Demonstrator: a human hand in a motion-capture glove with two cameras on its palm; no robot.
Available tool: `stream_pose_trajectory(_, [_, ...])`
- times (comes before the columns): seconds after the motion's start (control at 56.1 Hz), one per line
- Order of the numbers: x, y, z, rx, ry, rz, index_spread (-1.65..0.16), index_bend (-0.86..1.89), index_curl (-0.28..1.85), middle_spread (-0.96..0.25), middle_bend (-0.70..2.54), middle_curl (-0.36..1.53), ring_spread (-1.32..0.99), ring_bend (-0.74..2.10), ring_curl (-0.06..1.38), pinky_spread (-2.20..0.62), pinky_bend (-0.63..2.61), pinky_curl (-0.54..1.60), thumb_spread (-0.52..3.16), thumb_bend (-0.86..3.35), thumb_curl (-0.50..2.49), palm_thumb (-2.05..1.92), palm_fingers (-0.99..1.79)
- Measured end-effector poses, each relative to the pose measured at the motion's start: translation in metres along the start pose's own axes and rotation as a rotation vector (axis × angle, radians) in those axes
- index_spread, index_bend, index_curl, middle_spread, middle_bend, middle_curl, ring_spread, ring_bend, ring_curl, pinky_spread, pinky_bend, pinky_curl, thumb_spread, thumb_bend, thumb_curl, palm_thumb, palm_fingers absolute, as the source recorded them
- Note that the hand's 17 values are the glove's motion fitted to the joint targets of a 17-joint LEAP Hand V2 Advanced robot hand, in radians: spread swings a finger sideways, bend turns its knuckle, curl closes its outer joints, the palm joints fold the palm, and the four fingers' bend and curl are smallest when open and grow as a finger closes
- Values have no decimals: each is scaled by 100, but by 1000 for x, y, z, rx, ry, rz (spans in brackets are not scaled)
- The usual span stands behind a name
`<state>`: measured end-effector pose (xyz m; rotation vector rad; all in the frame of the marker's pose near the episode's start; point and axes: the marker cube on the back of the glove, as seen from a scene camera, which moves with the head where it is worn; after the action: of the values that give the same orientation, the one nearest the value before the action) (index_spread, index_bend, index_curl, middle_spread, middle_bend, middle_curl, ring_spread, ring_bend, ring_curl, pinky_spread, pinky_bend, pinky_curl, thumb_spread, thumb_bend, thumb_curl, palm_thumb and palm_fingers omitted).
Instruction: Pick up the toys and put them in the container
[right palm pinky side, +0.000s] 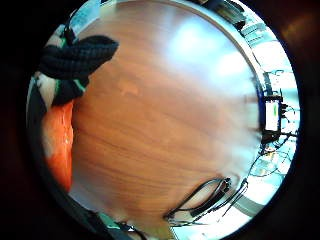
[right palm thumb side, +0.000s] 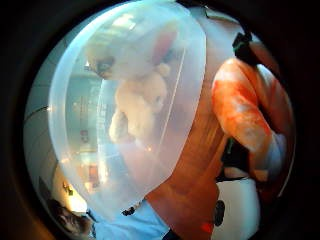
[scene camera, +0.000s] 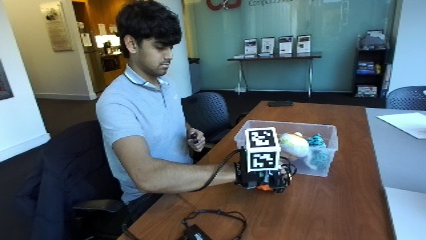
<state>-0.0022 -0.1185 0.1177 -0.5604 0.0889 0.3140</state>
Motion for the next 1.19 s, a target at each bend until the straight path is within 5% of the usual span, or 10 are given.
stream_pose_trajectory(0.25, [24, -9, -69, 248, -150, 91, -20, 15, 27, 1, 46, 48, -20, 102, 50, -30, 96, 39, 114, 44, 65, 72, 71])
stream_pose_trajectory(0.535, [-60, -33, -181, 376, -184, -71, -16, 17, 29, 2, 56, 56, -23, 104, 53, -33, 98, 42, 75, 35, 79, 78, 78])
stream_pose_trajectory(0.856, [-200, -47, -189, 279, -149, -338, -14, 17, 33, 2, 56, 62, -22, 105, 55, -34, 98, 43, 50, 27, 89, 78, 79])
stream_pose_trajectory(1.016, [-214, -47, -170, 158, -118, -313, -13, 15, 32, 2, 54, 64, -22, 105, 55, -35, 101, 43, 48, 22, 91, 76, 78])
stream_pose_trajectory(1.194, [-196, -41, -159, 72, -42, -264, -16, 20, 34, 3, 33, 58, -14, 83, 51, -24, 112, 47, 103, -6, 71, 22, 23])
